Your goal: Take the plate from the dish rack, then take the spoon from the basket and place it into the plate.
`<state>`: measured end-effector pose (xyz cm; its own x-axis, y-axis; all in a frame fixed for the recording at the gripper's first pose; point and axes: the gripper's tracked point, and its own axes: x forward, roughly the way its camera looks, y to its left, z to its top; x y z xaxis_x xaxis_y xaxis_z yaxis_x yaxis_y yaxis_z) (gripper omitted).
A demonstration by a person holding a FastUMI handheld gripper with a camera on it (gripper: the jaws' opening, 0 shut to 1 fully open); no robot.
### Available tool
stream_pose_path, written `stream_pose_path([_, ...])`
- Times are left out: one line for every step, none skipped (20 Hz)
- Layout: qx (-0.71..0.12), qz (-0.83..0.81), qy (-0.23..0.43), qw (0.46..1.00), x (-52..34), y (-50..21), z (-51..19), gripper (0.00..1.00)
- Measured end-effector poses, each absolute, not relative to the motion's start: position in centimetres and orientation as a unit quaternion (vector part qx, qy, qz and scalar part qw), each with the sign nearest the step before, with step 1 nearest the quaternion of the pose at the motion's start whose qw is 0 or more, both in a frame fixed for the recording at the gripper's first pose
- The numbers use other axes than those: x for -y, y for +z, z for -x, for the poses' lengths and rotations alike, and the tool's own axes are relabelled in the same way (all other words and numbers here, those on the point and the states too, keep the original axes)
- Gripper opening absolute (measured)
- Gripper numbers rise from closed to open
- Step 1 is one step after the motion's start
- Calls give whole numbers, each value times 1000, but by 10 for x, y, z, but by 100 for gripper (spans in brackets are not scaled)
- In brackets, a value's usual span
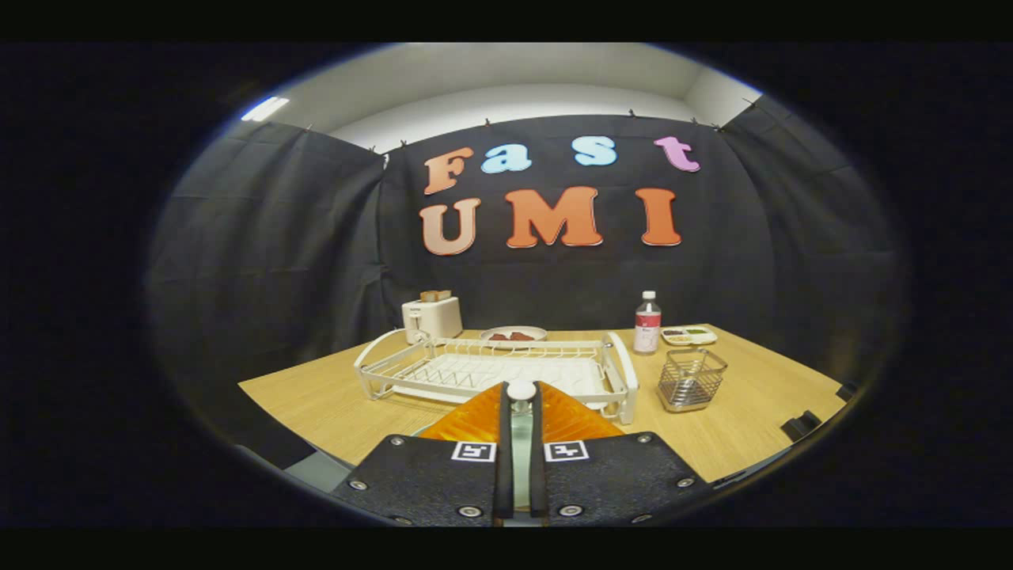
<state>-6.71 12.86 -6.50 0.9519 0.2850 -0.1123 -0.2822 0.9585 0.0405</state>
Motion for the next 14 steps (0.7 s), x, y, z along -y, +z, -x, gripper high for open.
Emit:
stream_pose_path([-65,-13,151,986,-135,-71,67,8])
stream_pose_path([-68,-13,158,985,-140,-75,69,8])
stream_pose_path([-70,-10,164,984,-144,-79,69,8])
stream_pose_path([-72,-6,170,983,-147,-82,69,8])
stream_pose_path([-74,-1,174,982,-150,-87,68,8])
stream_pose_path([-80,5,177,981,-151,-91,67,8])
stream_pose_path([-84,9,178,980,-152,-95,66,8])
stream_pose_path([-90,14,179,980,-152,-99,67,8])
stream_pose_path([-87,13,180,980,-152,-99,66,8])
stream_pose_path([-87,12,182,979,-153,-99,66,9])
stream_pose_path([-91,13,185,979,-153,-100,67,10])
stream_pose_path([-97,15,186,978,-152,-103,67,10])
stream_pose_path([-105,15,184,977,-151,-107,66,11])
stream_pose_path([-115,18,183,976,-150,-113,66,14])
